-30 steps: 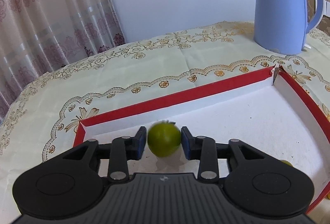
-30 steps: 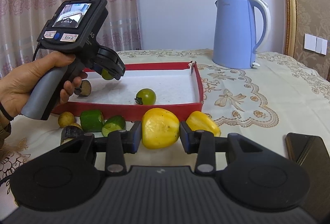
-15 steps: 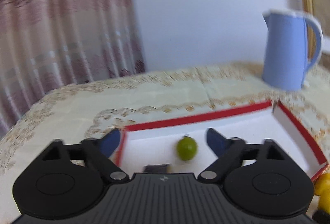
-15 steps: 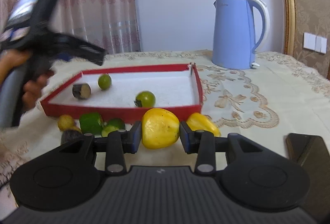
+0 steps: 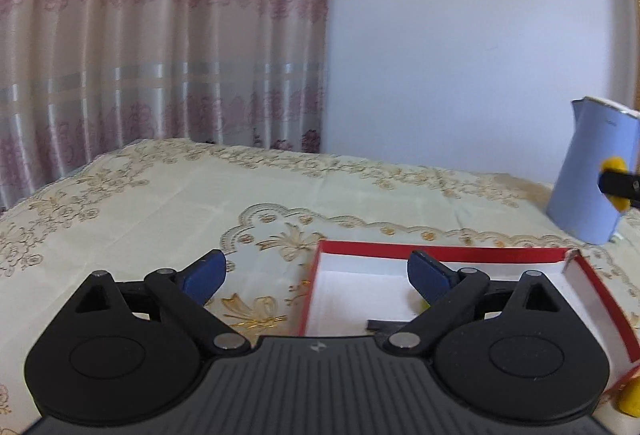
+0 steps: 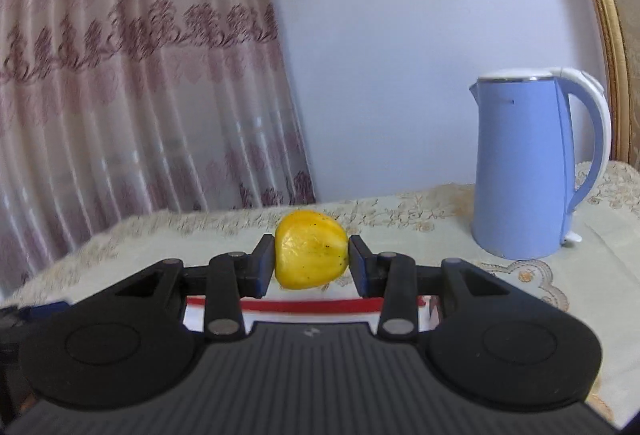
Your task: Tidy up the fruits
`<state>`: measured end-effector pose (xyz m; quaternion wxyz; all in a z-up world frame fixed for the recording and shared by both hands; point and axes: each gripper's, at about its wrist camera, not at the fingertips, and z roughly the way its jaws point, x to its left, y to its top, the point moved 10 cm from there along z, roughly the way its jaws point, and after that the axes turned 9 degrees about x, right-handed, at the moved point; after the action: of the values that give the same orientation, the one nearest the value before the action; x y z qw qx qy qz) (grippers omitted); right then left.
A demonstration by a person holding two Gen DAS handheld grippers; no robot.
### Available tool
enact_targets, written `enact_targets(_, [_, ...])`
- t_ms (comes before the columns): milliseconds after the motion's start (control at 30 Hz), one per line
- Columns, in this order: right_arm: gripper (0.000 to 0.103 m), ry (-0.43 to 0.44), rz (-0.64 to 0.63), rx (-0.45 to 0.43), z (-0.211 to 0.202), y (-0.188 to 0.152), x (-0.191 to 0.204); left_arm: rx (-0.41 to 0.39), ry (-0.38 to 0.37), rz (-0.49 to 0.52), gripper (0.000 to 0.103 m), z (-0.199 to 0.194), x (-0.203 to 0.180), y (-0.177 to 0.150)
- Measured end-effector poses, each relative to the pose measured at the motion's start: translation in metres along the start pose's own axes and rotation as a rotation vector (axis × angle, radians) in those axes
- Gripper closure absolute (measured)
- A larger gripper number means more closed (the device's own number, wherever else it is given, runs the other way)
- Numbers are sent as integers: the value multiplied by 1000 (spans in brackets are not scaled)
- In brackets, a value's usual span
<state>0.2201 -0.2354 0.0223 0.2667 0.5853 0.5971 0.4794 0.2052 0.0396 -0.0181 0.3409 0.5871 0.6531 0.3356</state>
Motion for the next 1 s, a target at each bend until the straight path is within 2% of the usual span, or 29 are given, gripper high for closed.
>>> enact_targets(133, [66, -25, 36, 72, 16, -25, -23, 26, 29, 28, 5, 6, -1, -5])
enact_targets(300, [66, -55, 77, 58, 14, -30, -37, 28, 82, 74, 5, 8, -3, -8])
enact_targets(600, [66, -72, 83, 90, 21, -39, -45, 38, 100, 105, 5, 12, -6, -13])
enact_targets(1000, [66, -77, 66, 175, 39, -55, -43, 49, 101, 131, 4, 15, -11, -17])
